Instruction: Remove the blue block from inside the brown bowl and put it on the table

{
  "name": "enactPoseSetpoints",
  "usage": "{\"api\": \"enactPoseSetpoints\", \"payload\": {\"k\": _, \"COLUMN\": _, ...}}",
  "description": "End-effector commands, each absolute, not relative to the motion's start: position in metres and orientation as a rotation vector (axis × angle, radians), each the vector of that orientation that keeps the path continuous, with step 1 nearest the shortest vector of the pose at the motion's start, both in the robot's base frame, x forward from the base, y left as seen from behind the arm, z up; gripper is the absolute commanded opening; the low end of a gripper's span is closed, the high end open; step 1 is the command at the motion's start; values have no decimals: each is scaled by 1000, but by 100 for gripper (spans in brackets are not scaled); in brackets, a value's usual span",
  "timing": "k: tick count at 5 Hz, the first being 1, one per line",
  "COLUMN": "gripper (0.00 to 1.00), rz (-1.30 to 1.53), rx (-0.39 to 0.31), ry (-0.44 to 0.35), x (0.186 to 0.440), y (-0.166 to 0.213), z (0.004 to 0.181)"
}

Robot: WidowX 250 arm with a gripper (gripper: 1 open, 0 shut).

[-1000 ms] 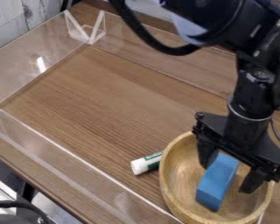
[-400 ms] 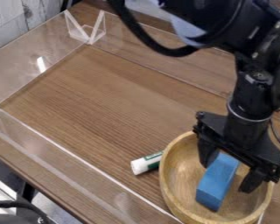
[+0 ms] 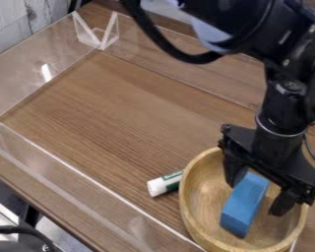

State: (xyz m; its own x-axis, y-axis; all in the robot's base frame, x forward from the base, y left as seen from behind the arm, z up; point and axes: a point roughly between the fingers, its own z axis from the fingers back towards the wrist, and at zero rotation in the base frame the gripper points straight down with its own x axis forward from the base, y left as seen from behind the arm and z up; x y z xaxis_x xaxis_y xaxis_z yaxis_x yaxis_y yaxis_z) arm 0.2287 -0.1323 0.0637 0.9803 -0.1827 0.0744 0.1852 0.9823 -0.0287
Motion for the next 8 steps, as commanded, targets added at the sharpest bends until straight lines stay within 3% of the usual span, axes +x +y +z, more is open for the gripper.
{"api": "enactPoseSetpoints", "payload": {"k": 1, "gripper": 100, "rz": -174, "rx": -49, "ry": -106, "x": 234, "y": -133, "z": 66}}
{"api": "enactPoseSetpoints", "payload": {"k": 4, "gripper": 100, "rz": -154, "rx": -52, "ry": -98, "x": 237, "y": -133, "z": 44}}
{"api": "enactPoseSetpoints", "payload": {"k": 5, "gripper": 0, "rz": -156, "rx": -47, "ry": -94, "x": 238, "y": -132, "z": 44}}
{"api": "enactPoseSetpoints", "payload": {"k": 8, "gripper": 0, "rz": -165, "rx": 8, "ry": -52, "x": 245, "y": -125, "z": 74}}
